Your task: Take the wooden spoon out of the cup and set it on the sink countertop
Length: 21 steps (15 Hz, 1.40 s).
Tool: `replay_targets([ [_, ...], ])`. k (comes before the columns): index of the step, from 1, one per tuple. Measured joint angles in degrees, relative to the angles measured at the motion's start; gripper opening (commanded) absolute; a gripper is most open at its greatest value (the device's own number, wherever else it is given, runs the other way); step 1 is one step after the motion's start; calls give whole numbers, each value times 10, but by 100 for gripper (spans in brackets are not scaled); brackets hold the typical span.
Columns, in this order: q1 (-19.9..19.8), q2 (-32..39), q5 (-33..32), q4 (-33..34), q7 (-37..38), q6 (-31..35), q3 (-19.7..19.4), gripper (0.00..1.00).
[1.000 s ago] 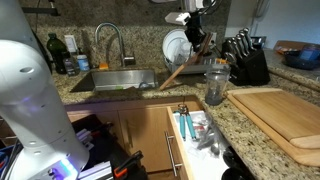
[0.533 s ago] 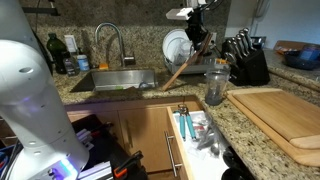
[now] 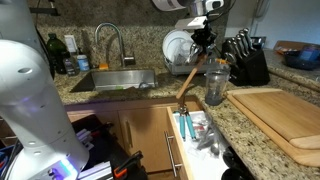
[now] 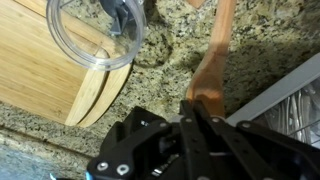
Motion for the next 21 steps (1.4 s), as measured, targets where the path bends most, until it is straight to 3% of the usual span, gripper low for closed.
replay_targets([
  [5, 0, 3, 4, 5, -2, -1, 1, 2],
  [12, 14, -18, 131, 12, -37, -213, 37, 2],
  [13, 13, -21, 146, 18, -31, -232, 37, 7],
  [19, 14, -20, 147, 20, -30, -234, 37, 2],
  [21, 14, -13, 145, 21, -34, -207, 37, 2],
])
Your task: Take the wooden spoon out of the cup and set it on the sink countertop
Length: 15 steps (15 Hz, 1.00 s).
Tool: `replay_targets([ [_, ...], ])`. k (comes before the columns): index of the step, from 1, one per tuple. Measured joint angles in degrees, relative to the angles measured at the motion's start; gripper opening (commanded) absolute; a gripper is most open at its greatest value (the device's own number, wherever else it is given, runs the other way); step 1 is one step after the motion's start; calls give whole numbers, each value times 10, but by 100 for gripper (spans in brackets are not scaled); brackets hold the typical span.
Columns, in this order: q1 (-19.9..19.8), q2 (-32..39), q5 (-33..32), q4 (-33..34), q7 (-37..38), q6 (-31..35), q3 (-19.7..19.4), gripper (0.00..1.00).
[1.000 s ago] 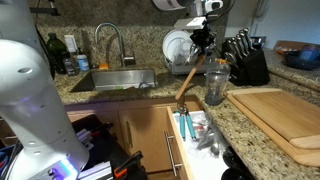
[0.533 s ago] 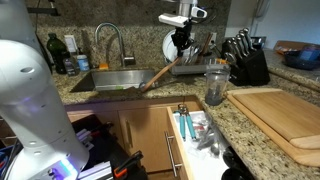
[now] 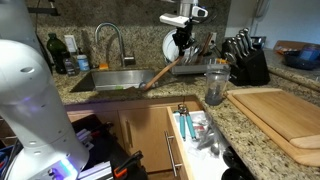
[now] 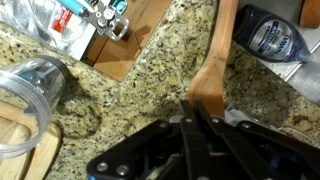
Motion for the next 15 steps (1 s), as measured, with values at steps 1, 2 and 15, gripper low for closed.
replay_targets([
  [1, 0, 10, 0, 3, -4, 16, 0, 2],
  [2, 0, 22, -2, 8, -10, 33, 0, 2],
  [15, 0, 116, -63, 50, -14, 99, -1, 2],
])
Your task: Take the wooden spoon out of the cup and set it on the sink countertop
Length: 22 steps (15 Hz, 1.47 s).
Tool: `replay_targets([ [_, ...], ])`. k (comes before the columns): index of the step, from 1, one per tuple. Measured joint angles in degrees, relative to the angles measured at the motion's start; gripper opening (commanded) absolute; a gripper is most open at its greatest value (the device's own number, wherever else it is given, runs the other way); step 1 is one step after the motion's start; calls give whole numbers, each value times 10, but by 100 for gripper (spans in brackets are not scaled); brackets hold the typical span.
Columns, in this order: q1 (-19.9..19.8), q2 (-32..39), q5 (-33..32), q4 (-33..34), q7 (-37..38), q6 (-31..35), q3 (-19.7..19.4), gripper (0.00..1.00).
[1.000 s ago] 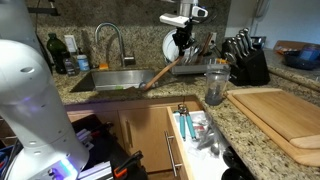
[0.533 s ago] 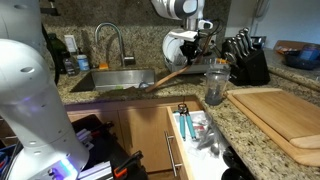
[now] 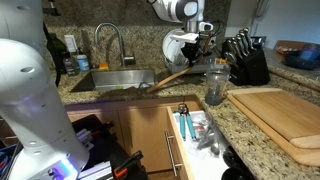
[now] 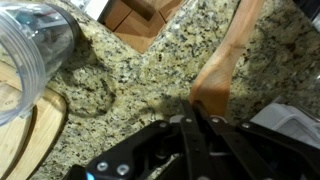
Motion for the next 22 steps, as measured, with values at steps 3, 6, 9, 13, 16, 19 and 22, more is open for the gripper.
replay_targets([
  [3, 0, 33, -21, 8, 0, 19, 0, 2],
  [6, 0, 64, -31, 23, 0, 37, 0, 7],
  [9, 0, 82, -31, 34, 0, 50, 0, 7],
  [13, 0, 85, -31, 39, 0, 50, 0, 7],
  [16, 0, 85, -31, 39, 0, 50, 0, 32],
  [19, 8, 79, -67, 40, 68, -16, -10, 51],
  [22, 17, 46, -87, 40, 133, -147, -14, 72],
])
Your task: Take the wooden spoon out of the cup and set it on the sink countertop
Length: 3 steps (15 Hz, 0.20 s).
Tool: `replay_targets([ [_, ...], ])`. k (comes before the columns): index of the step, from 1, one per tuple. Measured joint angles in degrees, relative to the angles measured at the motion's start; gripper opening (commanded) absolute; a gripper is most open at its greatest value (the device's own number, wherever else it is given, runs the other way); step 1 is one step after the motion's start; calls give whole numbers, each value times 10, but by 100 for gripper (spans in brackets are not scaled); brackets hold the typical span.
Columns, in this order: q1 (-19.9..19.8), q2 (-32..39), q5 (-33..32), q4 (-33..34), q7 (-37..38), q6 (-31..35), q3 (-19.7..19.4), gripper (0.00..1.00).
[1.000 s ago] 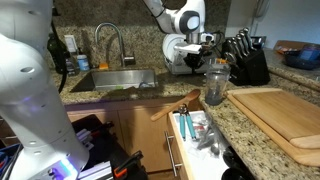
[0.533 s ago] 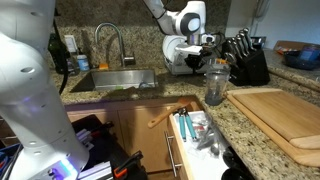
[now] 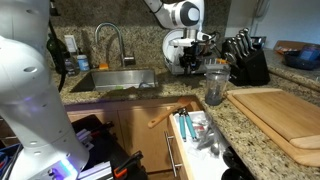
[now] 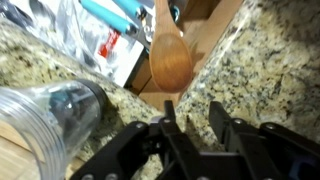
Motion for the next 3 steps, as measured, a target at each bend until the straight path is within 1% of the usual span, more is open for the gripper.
replay_targets([
  [1, 3, -16, -3, 0, 19, -49, -1, 55],
  [2, 4, -27, -3, -1, 22, -62, 0, 61],
  [3, 4, -30, -3, 0, 22, -60, 0, 69],
])
